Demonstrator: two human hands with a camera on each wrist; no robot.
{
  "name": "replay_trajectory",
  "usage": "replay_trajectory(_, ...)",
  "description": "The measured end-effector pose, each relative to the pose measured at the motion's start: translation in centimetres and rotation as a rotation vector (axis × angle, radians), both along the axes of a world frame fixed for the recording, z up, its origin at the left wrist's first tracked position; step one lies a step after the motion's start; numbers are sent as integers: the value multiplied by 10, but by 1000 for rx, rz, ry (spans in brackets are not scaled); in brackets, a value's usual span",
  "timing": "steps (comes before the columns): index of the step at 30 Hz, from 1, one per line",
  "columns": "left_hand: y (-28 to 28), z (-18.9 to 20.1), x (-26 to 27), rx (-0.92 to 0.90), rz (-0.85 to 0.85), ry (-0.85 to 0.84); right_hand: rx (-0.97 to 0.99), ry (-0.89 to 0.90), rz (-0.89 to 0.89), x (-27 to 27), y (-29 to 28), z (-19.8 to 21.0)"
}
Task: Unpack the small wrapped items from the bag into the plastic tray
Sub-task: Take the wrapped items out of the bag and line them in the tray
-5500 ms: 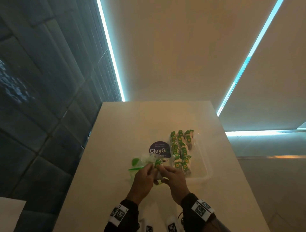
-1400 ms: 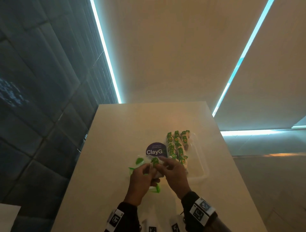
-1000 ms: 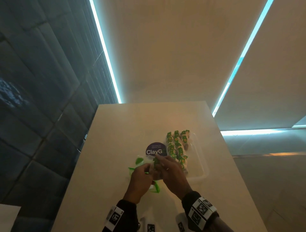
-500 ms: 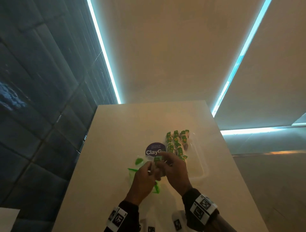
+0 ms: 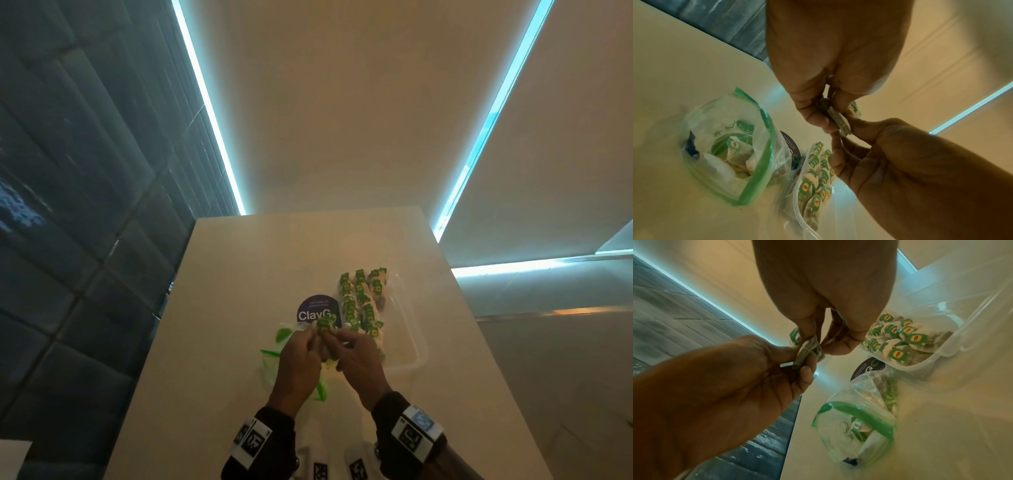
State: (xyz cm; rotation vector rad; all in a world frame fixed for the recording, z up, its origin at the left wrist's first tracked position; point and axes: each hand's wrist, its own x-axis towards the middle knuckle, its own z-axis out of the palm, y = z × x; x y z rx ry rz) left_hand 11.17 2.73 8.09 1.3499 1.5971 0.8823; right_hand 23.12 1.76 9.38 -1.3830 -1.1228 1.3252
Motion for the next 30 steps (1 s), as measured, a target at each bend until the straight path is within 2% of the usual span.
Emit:
replay_trajectory(4, 2, 0, -1, 4, -27, 17, 28, -33, 15, 9, 4, 5)
replay_trajectory(8, 2, 7, 0, -7, -50, -83, -34, -64, 10, 24, 12, 6)
replay_trajectory(11, -1, 10, -5, -43, -45, -148, -86, 19, -80, 48, 27, 10)
replay_trajectory(13, -4, 8, -13, -61, -43, -132, -80, 23, -149, 71, 42, 13)
replay_trajectory(16, -11, -2, -30, -95, -35, -89, -57, -127, -206, 108, 70, 5)
replay_trajectory(19, -17, -13, -44, -125, 11, -96, -120, -311, -237, 137, 98, -13)
replay_trajectory(23, -23, -22, -53, -142, 51, -78, -230, -551, -121, 150, 126, -37)
replay_trajectory(30, -37, -41, -65, -218, 78, -47, -420, -670, 27, 142, 154, -72)
